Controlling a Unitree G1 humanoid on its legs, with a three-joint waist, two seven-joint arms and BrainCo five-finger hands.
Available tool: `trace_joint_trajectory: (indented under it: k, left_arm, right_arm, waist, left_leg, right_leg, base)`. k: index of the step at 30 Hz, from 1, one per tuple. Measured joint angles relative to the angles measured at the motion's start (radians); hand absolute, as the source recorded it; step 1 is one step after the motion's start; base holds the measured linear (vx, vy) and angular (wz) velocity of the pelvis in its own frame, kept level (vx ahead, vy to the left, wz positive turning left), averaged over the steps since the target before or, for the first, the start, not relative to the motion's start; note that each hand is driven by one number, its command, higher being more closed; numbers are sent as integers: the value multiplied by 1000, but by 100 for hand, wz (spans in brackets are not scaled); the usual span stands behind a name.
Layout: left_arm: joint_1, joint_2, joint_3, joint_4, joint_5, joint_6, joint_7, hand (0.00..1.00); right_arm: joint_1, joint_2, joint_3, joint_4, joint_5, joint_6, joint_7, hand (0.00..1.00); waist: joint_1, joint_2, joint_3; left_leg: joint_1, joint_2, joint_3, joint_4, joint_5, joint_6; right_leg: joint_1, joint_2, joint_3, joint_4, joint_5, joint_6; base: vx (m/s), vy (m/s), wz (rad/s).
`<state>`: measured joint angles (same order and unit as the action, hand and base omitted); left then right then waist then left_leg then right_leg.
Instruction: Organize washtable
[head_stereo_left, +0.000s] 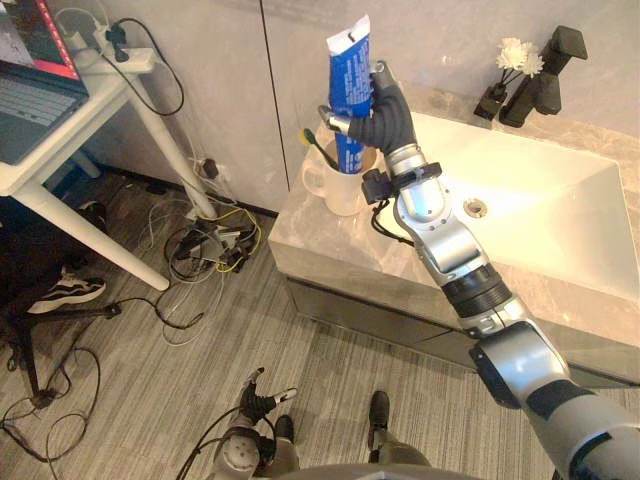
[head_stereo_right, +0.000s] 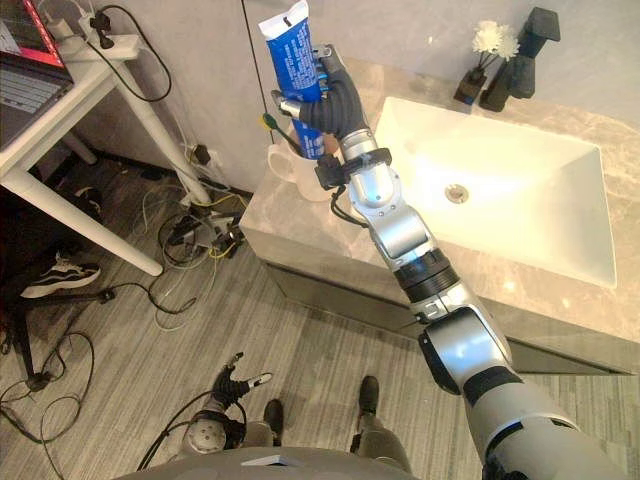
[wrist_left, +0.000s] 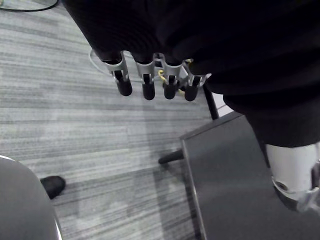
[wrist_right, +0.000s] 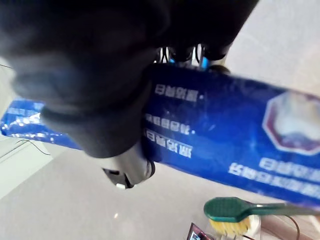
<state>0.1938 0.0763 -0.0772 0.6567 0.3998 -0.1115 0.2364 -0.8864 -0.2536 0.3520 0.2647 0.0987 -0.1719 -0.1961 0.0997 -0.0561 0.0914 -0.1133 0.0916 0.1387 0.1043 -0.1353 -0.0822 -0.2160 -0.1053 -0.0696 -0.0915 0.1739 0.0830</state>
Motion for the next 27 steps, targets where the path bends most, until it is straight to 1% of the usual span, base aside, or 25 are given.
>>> trace_joint_trajectory:
  k: [6, 15, 20, 27]
  left_arm:
    - [0, 1, 0, -1, 0, -1, 2, 0]
    - [0, 0, 1, -1, 0, -1, 10, 0]
    - [-2, 0, 1, -5, 0, -1, 11, 0]
    - [-2, -1, 1, -6, 0, -1, 11, 0]
  right_arm:
    - [21, 0, 0, 1, 0, 4, 0, 100]
    - [41, 0, 0, 3, -6, 9, -1, 100]
    - [67, 0, -1, 8, -12, 11, -1, 100]
    - [75, 6, -7, 8, -13, 8, -3, 100]
  waist:
    - [-1, -3, 2]
    - [-2, -5, 2]
    - [-5, -18, 10]
    - [-5, -18, 10]
  left_leg:
    - [-5, 0, -6, -16, 14, -3]
    - [-15, -1, -8, -16, 15, -3]
    - [-19, 0, -9, -16, 15, -3]
    - [-17, -1, -12, -15, 15, -3]
  right_leg:
    - [-12, 1, -1, 0, 1, -1]
    - [-21, 0, -2, 0, 1, -1]
    - [-25, 1, -2, 0, 1, -1]
    - [-22, 0, -3, 0, 1, -1]
  base:
    - [0, 0, 0]
    - [0, 0, 0]
    - [0, 0, 0]
    - [0, 0, 0]
